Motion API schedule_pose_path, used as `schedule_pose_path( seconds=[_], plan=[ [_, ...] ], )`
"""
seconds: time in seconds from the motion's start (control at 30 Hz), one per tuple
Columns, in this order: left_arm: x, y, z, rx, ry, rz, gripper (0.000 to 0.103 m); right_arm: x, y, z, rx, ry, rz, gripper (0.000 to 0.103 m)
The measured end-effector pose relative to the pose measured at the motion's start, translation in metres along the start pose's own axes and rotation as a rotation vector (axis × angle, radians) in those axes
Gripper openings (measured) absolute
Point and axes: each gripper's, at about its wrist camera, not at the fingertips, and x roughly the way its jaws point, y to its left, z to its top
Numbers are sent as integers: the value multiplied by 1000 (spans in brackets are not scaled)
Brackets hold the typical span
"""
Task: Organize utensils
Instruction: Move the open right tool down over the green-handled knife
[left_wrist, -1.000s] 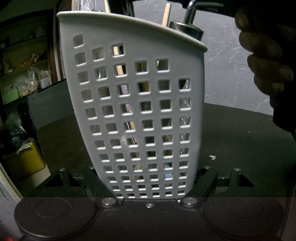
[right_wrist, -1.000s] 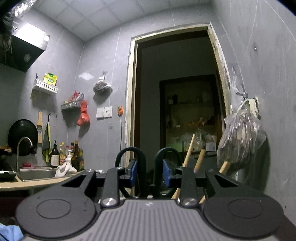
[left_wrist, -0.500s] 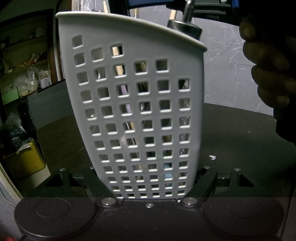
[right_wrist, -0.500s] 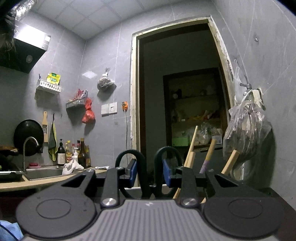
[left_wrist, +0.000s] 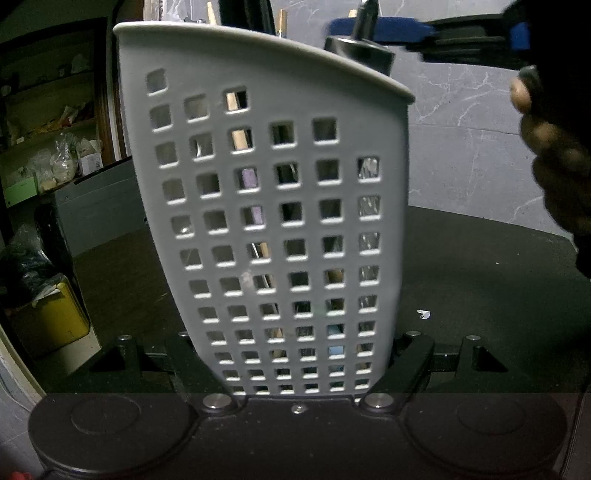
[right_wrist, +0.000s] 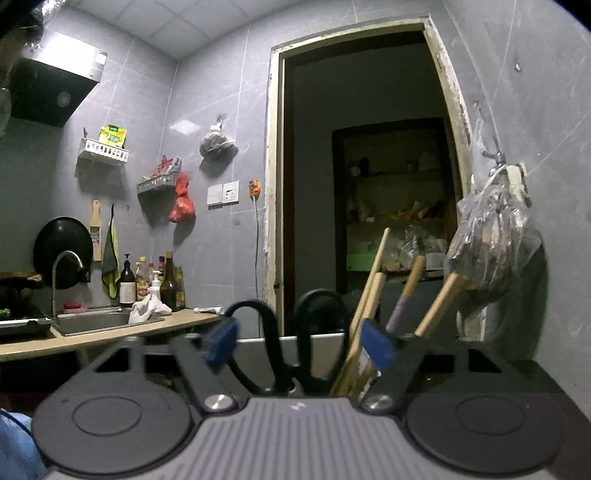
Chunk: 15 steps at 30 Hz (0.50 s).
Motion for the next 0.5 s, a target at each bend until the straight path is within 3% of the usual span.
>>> schedule_pose_path(
  seconds=[0.13,0.27,0.4,0.47,0.5],
  plan=[
    [1,2,1,-7,5,-5,79,-21,0,4,-11,-50,-34,103],
    [2,6,3,-18,17,-7,79,-43,-4,11,-6,-109,-206,103],
    [3,1,6,5,30,20,80,-40,-22,13,22,-77,-584,103],
    [5,1,8,-9,52,28,80,-23,-46,10,41,57,-770,103],
    [5,1,10,-20,64,30,80,-14,-60,7,55,131,-814,103]
  ],
)
